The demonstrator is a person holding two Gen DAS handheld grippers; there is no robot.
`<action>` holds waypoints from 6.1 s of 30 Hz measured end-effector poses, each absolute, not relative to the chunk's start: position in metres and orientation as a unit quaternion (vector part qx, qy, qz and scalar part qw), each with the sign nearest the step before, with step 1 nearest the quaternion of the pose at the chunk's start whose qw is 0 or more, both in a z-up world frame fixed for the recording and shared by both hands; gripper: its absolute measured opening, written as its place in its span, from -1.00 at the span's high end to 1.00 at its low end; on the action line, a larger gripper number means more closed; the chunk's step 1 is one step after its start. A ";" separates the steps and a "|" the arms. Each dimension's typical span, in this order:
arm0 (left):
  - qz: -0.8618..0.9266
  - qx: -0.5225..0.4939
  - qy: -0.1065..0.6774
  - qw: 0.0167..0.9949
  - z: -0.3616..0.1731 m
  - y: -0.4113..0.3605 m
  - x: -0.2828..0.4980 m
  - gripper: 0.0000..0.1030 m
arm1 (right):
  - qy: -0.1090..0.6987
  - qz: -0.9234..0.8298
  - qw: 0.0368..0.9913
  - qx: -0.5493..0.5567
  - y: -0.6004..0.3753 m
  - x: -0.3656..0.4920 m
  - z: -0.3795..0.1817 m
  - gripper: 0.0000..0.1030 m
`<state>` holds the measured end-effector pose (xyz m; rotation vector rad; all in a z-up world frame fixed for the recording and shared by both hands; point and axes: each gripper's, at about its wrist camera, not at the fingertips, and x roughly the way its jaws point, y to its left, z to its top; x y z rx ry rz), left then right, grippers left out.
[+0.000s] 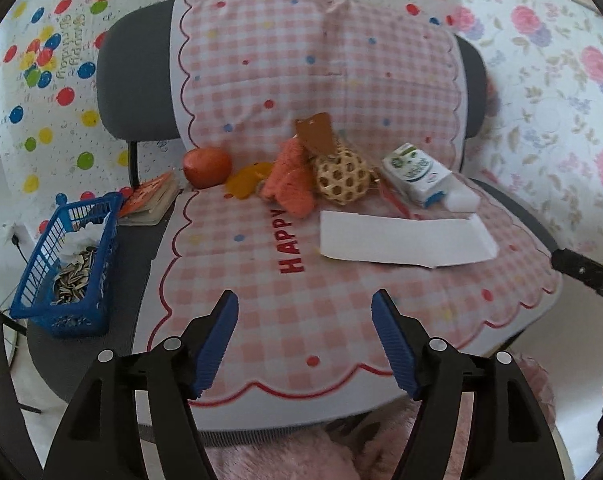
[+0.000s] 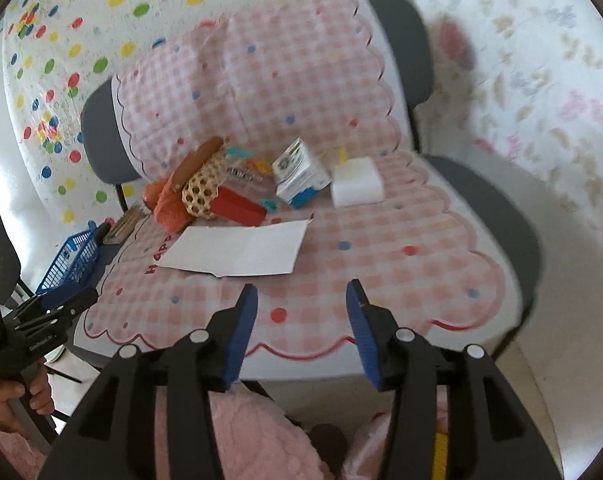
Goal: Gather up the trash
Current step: 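Move both open tools back over the chair items, then grasp the white paper sheet with the right tool while the left tool grasps the orange fuzzy cloth, then carry both items over the pink bin and open both tools, then move both open tools back over the chair items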
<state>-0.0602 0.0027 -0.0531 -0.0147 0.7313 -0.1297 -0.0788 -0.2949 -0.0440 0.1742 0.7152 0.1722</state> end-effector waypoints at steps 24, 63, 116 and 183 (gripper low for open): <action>-0.025 -0.002 0.374 0.927 -0.043 0.021 0.008 -0.37 | 0.389 0.204 0.871 0.219 -0.292 0.019 -0.055 0.94; -0.054 0.048 0.313 0.947 0.039 0.047 0.026 0.67 | 0.234 0.041 0.965 0.107 -0.335 -0.059 0.028 0.95; -0.450 0.084 0.356 0.815 -0.093 -0.245 -0.200 0.67 | 0.318 -0.182 0.928 0.064 -0.404 -0.320 -0.051 0.94; 0.106 -0.050 0.450 0.885 -0.084 0.101 0.104 -0.36 | 0.347 0.095 0.929 0.083 -0.279 0.028 -0.029 0.11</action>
